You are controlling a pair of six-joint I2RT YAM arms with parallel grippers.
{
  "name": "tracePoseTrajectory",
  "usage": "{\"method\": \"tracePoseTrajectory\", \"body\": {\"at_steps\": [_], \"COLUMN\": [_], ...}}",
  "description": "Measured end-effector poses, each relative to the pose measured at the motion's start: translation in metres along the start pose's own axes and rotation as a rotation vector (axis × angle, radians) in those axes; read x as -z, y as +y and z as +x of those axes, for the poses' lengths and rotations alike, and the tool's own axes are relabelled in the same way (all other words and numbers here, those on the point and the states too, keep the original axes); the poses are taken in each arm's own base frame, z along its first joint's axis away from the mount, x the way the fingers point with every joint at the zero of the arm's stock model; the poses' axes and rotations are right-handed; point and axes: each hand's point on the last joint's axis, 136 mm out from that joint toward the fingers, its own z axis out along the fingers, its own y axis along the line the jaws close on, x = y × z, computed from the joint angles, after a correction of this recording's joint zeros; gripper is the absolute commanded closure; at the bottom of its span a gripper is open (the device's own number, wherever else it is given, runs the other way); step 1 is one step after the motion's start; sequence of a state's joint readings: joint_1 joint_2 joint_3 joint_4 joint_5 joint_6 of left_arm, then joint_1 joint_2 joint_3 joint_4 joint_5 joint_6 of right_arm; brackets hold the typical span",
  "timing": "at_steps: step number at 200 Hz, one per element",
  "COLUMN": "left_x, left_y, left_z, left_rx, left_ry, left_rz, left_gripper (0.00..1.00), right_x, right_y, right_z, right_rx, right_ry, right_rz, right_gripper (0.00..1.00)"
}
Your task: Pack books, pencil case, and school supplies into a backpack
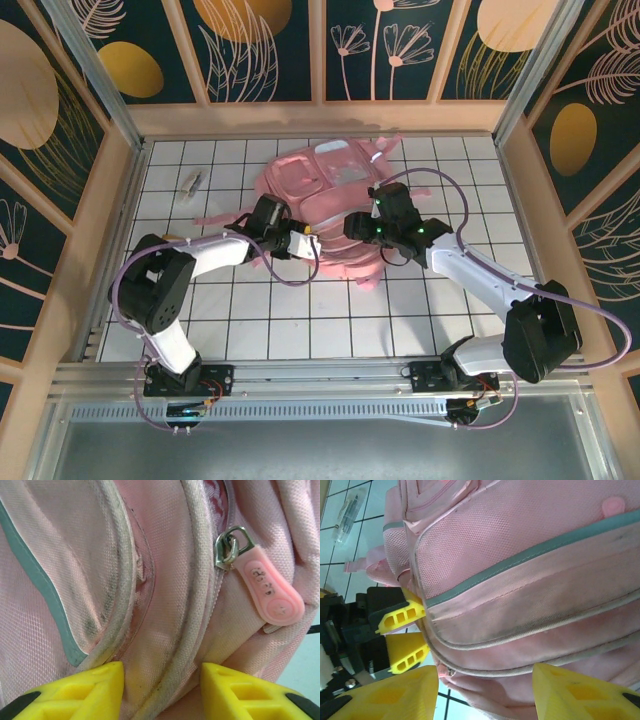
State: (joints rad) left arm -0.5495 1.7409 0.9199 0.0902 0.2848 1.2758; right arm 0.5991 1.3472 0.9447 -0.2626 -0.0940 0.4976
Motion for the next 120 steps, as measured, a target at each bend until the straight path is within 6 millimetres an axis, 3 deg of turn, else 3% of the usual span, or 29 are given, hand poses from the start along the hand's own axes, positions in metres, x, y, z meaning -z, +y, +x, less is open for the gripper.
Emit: {"method": "tracePoseTrajectory", "body": {"at_steps": [22, 49, 67, 101, 120], "left_x": [-0.005, -0.004, 0.005, 0.038, 0.046], "left_y": [0.008, 0.026, 0.034, 0.039, 0.034], "left_z": [0.001, -0.007, -0.015, -0.034, -0.043], "left_rx": [0.028, 0.059, 0.069, 0.126, 0.169], "left_ry": [0.004, -0.014, -0.042, -0.128, -0.166], "left_rz": [-0.026, -0.04, -0.069, -0.108, -0.081], "left_gripper": [1.0, 1.0, 1.0, 1.0, 1.0], "right_x": [-0.001, 0.001, 0.001, 0.001, -0.005], "right_y": [0.0, 0.003, 0.017, 0.043, 0.049], "right_z": [0.011, 0.038, 0.052, 0.061, 0.057], "right_rx": [-0.074, -0.171, -0.193, -0.17, -0.153], "right_ry": [0.011, 0.064, 0.108, 0.134, 0.127], "right_rz": [-0.011, -0.036, -0.082, -0.14, -0.131], "right_gripper": [0.48, 0.49, 0.49, 0.49, 0.49]}}
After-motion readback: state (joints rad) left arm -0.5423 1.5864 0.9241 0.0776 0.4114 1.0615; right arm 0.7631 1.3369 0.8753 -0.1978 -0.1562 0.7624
